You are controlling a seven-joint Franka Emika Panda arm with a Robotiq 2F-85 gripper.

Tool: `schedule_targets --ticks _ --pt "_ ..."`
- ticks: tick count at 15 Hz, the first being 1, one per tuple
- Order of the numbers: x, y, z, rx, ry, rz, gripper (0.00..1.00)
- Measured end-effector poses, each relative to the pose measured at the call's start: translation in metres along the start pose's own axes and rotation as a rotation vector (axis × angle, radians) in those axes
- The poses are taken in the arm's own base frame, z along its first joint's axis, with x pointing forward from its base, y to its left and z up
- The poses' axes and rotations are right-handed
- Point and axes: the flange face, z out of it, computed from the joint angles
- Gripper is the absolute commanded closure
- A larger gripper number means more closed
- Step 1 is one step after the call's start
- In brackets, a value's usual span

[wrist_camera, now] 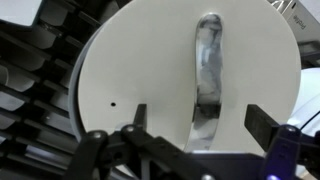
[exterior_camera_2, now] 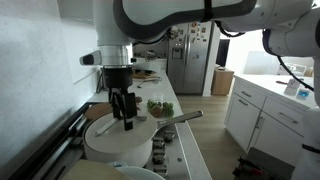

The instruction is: Take the lid off the cream white pot and put it on the chopping board

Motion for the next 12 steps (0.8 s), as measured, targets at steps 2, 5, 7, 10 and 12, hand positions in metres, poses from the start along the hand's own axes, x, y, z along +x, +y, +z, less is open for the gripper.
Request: schedule_targets --ticks 2,5,7,10,12 --pt "-0.004 -0.004 -0.004 -0.013 -0.006 0.015 0.0" --pt "-0.008 -0.01 -0.009 -0.028 -0.014 0.022 0.26" --pt "-0.011 -0.012 -0.01 -0.039 -0.024 0.027 0.42" --pt "-0.012 -0.013 -0.008 -0.045 -0.033 0.027 0.65" --pt "-0.013 -0.012 -0.008 -0.047 -0.037 0.027 0.8"
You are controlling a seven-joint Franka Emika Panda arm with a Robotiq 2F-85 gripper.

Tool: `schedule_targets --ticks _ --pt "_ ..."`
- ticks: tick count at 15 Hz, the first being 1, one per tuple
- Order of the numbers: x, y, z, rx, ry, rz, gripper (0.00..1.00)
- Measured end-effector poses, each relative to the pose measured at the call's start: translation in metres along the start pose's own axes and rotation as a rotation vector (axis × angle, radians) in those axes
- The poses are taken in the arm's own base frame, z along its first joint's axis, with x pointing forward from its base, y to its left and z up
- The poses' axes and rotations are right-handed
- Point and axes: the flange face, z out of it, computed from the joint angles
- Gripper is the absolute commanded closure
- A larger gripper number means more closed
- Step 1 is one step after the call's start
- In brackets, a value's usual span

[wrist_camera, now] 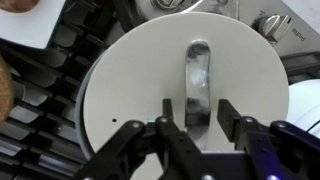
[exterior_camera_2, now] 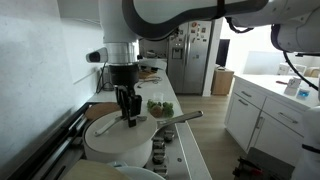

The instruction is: Take the lid off the cream white pot and put it on the chopping board

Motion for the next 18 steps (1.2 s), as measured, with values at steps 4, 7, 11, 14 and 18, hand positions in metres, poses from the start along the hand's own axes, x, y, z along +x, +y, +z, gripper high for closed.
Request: schedule_targets --ticks 4,7,11,14,18 --pt "-0.001 0.001 0.0 -0.002 -0.001 0.002 0.94" --pt "-0.001 0.002 0.0 -0.003 0.0 0.003 0.94" --pt "-0.002 0.003 0.0 -0.005 -0.001 0.007 0.94" --pt "-0.004 0.007 -0.004 -0.032 -0.011 0.046 0.94" --pt "-0.01 0.022 -0.02 -0.094 -0.011 0.123 0.94"
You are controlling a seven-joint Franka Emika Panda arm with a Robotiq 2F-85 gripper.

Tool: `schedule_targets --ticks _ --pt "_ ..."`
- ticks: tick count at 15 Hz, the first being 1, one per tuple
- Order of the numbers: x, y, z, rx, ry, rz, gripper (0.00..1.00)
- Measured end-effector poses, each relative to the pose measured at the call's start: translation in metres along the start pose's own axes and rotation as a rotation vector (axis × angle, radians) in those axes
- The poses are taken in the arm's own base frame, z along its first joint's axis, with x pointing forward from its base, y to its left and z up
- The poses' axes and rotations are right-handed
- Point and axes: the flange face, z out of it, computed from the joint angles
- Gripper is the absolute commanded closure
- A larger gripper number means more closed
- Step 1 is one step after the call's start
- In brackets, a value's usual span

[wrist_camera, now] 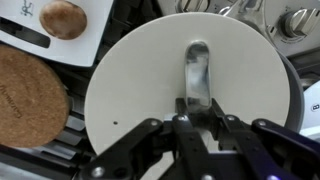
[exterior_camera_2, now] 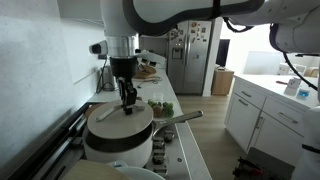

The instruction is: Take the lid off the cream white pot and put it on the chopping board

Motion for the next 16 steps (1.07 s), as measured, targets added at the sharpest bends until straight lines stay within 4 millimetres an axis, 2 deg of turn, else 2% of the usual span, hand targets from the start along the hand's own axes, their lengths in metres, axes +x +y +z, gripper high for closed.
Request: schedule_targets --ticks 7,16 --pt "0.002 0.03 -0.015 -0.063 0.022 0.079 0.94" --pt "-0.007 0.105 -0.026 -0.097 0.068 0.215 0.94"
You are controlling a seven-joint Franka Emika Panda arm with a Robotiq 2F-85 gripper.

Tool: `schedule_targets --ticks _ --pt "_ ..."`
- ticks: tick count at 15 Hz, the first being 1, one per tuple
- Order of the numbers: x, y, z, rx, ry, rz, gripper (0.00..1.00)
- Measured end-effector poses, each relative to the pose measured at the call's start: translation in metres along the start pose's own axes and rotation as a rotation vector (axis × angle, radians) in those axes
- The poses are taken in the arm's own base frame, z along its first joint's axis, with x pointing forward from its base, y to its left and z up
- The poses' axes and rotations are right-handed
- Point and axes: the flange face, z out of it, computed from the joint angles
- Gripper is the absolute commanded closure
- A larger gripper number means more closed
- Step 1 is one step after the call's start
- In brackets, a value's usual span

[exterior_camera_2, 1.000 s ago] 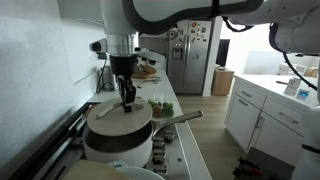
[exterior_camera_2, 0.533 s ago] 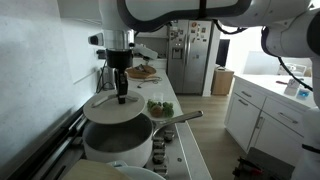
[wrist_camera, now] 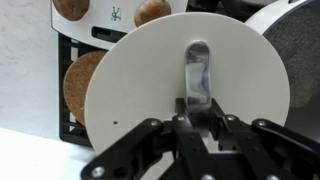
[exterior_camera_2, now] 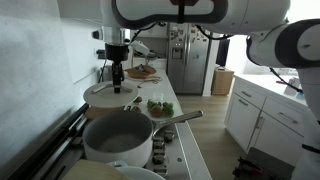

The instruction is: Take the lid off the cream white pot and put it on the chopping board

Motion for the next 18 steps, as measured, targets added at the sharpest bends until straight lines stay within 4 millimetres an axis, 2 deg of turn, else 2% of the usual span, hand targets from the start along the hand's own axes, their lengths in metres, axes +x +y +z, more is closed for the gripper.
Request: schedule_targets --ticks 8,18 --pt "-0.001 0.05 0.015 0.009 -0.021 0.077 0.94" --pt "-0.005 0.086 0.039 0.003 -0.005 0.135 0.94"
